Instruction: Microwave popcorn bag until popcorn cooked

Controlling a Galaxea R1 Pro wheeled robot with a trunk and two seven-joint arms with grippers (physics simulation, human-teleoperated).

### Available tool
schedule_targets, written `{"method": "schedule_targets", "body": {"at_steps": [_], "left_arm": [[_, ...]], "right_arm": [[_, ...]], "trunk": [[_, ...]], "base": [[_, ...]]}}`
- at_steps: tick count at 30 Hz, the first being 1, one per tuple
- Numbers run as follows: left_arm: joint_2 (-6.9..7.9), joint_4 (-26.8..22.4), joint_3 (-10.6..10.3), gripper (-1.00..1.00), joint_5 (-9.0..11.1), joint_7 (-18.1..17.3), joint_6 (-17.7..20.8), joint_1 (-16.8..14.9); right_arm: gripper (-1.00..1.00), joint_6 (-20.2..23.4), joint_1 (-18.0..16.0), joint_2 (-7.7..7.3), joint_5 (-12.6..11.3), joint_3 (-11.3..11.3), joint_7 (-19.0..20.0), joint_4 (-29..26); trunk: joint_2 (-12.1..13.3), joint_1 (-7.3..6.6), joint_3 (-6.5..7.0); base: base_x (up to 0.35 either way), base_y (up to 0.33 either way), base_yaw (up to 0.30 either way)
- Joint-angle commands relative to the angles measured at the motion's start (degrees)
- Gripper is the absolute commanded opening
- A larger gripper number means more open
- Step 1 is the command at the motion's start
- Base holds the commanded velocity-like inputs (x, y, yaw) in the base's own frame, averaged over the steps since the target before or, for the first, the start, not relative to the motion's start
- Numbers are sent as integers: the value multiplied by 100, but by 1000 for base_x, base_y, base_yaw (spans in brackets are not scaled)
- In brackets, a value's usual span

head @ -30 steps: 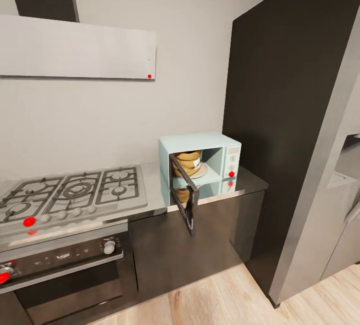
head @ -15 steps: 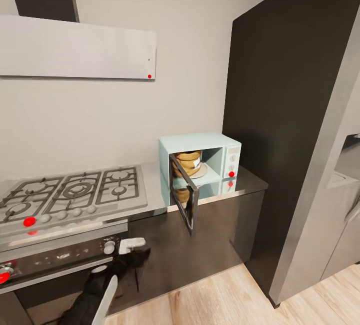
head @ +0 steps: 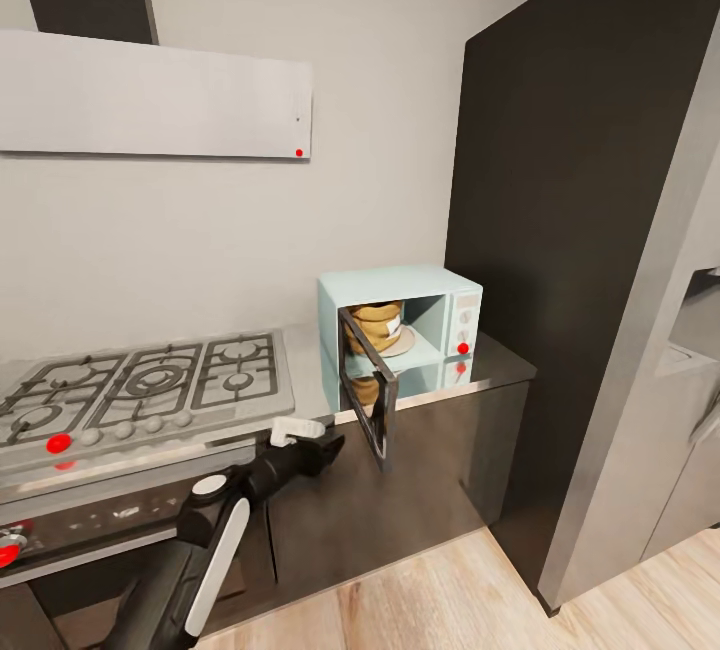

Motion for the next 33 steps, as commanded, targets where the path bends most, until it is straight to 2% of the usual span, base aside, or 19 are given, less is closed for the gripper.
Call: {"method": "schedule_targets", "body": {"at_steps": [1, 4, 7, 11, 13, 25, 28, 33], "left_arm": [[2, -5, 3, 100, 46, 5, 43, -4], [10, 8, 5, 100, 36, 27, 48, -5], [44, 19, 12, 100, 33, 239, 51, -3], [242, 21, 12, 100, 41, 318, 45, -4], [279, 21, 18, 100, 41, 317, 40, -3], [259, 22, 13, 100, 67, 325, 31, -3], [251, 21, 8, 100, 68, 319, 25, -3], [244, 26, -4, 100, 68, 325, 23, -3]], "right_arm": [[100, 20, -7, 0, 46, -49, 14, 7], [100, 51, -7, 2, 38, -49, 14, 7], [100, 53, -7, 2, 35, -49, 9, 7], [100, 59, -5, 3, 35, -49, 11, 7], [100, 59, -6, -2, 35, -49, 21, 7], [100, 66, -7, 4, 37, -49, 39, 7], [100, 63, -7, -2, 35, -49, 39, 7], [100, 61, -7, -6, 42, -49, 38, 7]], "trunk": [[-5, 0, -8], [-5, 0, -8], [-5, 0, -8], [-5, 0, -8], [-5, 0, -8], [-5, 0, -8], [-5, 0, -8], [-5, 0, -8]], "base": [[0, 0, 0], [0, 0, 0], [0, 0, 0], [0, 0, 0], [0, 0, 0], [257, 0, 0], [65, 0, 11], [5, 0, 229]]}}
